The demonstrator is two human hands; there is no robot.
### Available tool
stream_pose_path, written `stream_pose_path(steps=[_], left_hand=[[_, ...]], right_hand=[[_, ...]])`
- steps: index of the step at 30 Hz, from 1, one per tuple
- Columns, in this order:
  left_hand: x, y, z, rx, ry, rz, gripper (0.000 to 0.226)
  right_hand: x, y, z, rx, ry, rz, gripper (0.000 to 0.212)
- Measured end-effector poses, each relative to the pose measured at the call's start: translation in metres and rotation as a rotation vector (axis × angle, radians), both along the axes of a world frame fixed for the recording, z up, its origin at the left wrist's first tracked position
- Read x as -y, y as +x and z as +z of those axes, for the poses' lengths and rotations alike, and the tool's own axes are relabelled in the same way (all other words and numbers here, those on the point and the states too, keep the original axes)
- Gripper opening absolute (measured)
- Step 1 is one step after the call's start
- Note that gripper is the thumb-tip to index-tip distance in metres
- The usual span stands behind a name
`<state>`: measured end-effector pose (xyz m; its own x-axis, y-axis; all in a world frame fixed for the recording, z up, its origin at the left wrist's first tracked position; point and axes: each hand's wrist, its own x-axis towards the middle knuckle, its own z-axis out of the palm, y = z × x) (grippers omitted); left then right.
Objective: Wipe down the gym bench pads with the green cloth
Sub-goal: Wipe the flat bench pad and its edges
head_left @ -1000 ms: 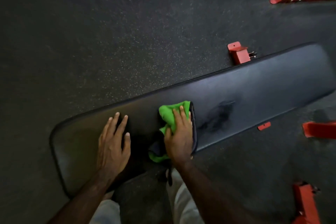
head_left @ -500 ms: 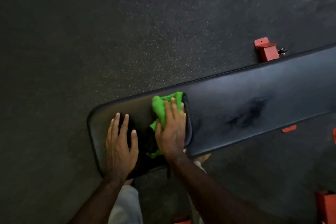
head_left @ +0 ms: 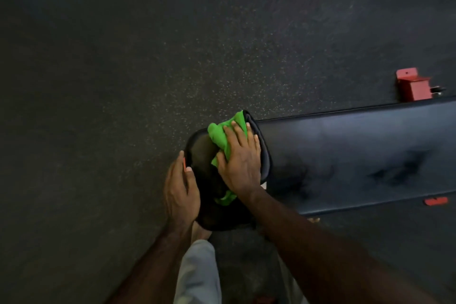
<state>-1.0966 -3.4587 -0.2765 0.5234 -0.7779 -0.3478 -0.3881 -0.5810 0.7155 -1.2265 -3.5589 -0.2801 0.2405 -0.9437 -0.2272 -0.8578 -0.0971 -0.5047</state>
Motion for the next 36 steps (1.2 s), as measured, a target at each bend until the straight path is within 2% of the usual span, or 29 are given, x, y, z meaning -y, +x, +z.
stream_pose_path(steps=[2, 6, 8, 10, 12, 14, 15, 17, 19, 22, 25, 28, 30, 31, 33, 36], left_hand=[[-0.005, 0.006, 0.004, -0.074, -0.002, 0.016, 0.058], [-0.011, 0.014, 0.007, -0.125, 0.029, 0.056, 0.062], [-0.012, 0.018, 0.007, -0.140, 0.054, 0.064, 0.064], [-0.015, 0.019, 0.005, -0.147, 0.056, 0.039, 0.064], [-0.015, 0.020, 0.003, -0.164, 0.039, -0.005, 0.064], [-0.013, 0.019, 0.003, -0.184, 0.039, -0.015, 0.065], [-0.013, 0.020, 0.001, -0.189, 0.046, 0.008, 0.065], [-0.012, 0.022, 0.003, -0.212, 0.059, 0.113, 0.059], [-0.015, 0.028, 0.003, -0.284, 0.046, 0.216, 0.055], [-0.023, 0.044, -0.001, -0.353, 0.045, 0.237, 0.067], [-0.030, 0.050, -0.009, -0.387, 0.063, 0.141, 0.067], [-0.026, 0.049, -0.005, -0.378, 0.067, 0.065, 0.063], [-0.021, 0.048, -0.006, -0.388, 0.053, 0.146, 0.059], [-0.018, 0.047, -0.008, -0.430, 0.044, 0.229, 0.055], [-0.015, 0.048, -0.012, -0.508, 0.085, 0.343, 0.048], [-0.016, 0.055, -0.015, -0.524, 0.155, 0.298, 0.052]], right_hand=[[-0.005, 0.012, 0.001, -0.017, -0.001, 0.125, 0.072], [-0.060, 0.001, -0.002, 0.048, 0.051, 0.739, 0.070], [-0.078, -0.010, -0.004, 0.009, 0.091, 0.877, 0.067], [-0.072, -0.013, -0.007, -0.002, 0.052, 0.796, 0.068], [-0.053, 0.001, -0.005, 0.004, -0.024, 0.554, 0.068], [-0.032, 0.030, 0.001, -0.019, -0.035, 0.328, 0.058], [-0.027, 0.045, 0.004, -0.030, -0.018, 0.279, 0.052], [-0.032, 0.066, 0.006, -0.063, 0.008, 0.365, 0.049], [-0.057, 0.063, 0.003, -0.097, 0.011, 0.621, 0.057], [-0.093, 0.038, -0.002, -0.094, 0.091, 0.916, 0.058], [-0.081, 0.019, -0.003, -0.074, 0.079, 0.897, 0.058], [-0.060, 0.040, 0.005, -0.086, 0.033, 0.652, 0.065], [-0.069, 0.064, 0.005, -0.120, 0.056, 0.543, 0.060], [-0.078, 0.071, 0.003, -0.158, 0.072, 0.575, 0.060], [-0.100, 0.068, -0.003, -0.259, 0.086, 0.795, 0.058], [-0.118, 0.033, -0.006, -0.257, 0.052, 1.020, 0.042]])
